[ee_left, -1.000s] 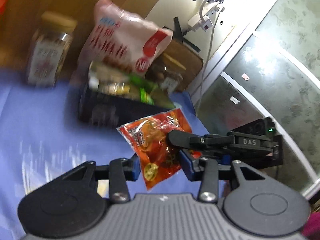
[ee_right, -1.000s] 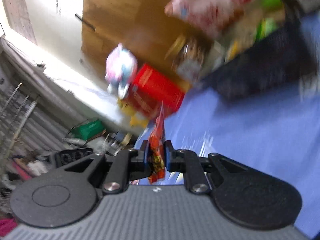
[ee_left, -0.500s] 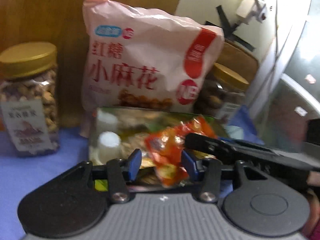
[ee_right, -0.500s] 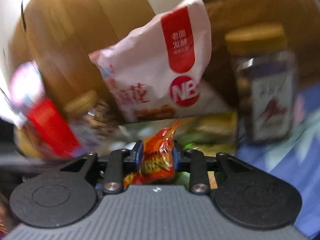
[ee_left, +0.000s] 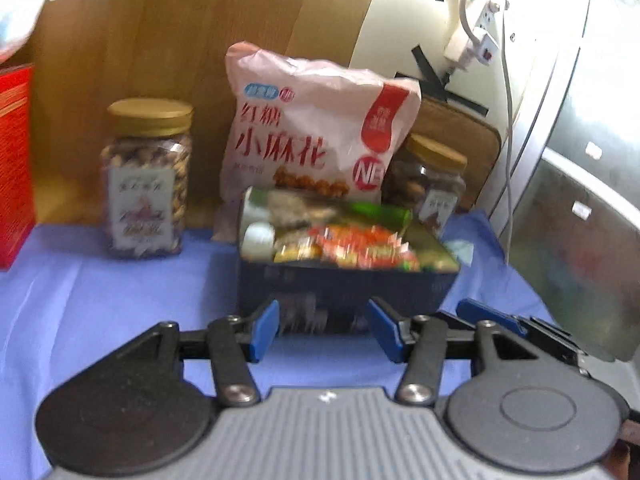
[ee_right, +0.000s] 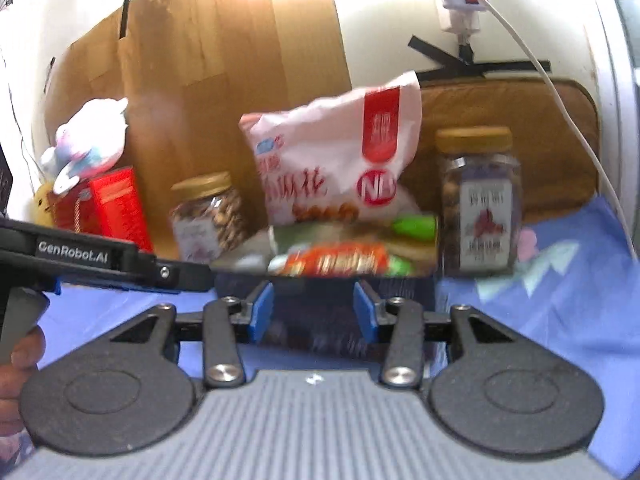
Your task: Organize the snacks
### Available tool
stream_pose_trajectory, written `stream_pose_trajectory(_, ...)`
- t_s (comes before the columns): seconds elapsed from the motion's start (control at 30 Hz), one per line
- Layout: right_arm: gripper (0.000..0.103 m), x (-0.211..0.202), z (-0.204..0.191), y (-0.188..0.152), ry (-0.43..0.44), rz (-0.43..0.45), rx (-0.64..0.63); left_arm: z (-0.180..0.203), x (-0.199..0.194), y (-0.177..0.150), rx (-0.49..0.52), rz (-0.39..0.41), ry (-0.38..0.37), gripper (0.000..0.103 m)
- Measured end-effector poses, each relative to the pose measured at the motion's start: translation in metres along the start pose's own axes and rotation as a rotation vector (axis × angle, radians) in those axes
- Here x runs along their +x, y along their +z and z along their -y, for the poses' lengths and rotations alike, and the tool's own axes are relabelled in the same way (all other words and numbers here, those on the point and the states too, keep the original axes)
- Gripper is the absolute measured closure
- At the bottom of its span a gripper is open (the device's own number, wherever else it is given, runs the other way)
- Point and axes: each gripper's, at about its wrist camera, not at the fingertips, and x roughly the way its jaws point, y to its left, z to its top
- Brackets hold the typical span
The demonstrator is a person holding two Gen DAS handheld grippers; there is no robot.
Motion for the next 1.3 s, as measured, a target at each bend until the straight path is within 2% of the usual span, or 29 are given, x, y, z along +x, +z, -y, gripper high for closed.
stream_pose_trajectory(0.23, 0.055, -0.013, -0.010, -0.030, -0.078, -0.084, 0.074, 0.003, -0.008, -0.049, -0.021, -0.053, 0.083, 0.053)
stream_pose_trajectory(0.33, 0.055, -0.020, -0.009, -0.031, -0.060, -0.085, 0.128, 0.006, -0.006, -0.062, -0.005, -0.068, 0.127, 0.050)
stream_pose_trajectory(0.5, 0.051, -0.026, -0.013, -0.040, -0.056, -0.063, 0.114, 0.009, -0.002, -0.073, 0.036, -0.065, 0.198, 0.046)
stream_pose_trajectory(0.53, 0.047, -0.025, -0.014, -0.042, -0.057, -0.063, 0.108, 0.010, -0.001, -0.075, 0.040, -0.070, 0.204, 0.046)
stream_pose_trajectory(1.3, 0.047, -0.024, -0.014, -0.043, -0.052, -0.070, 0.105, 0.010, 0.001, -0.078, 0.063, -0.064, 0.237, 0.037)
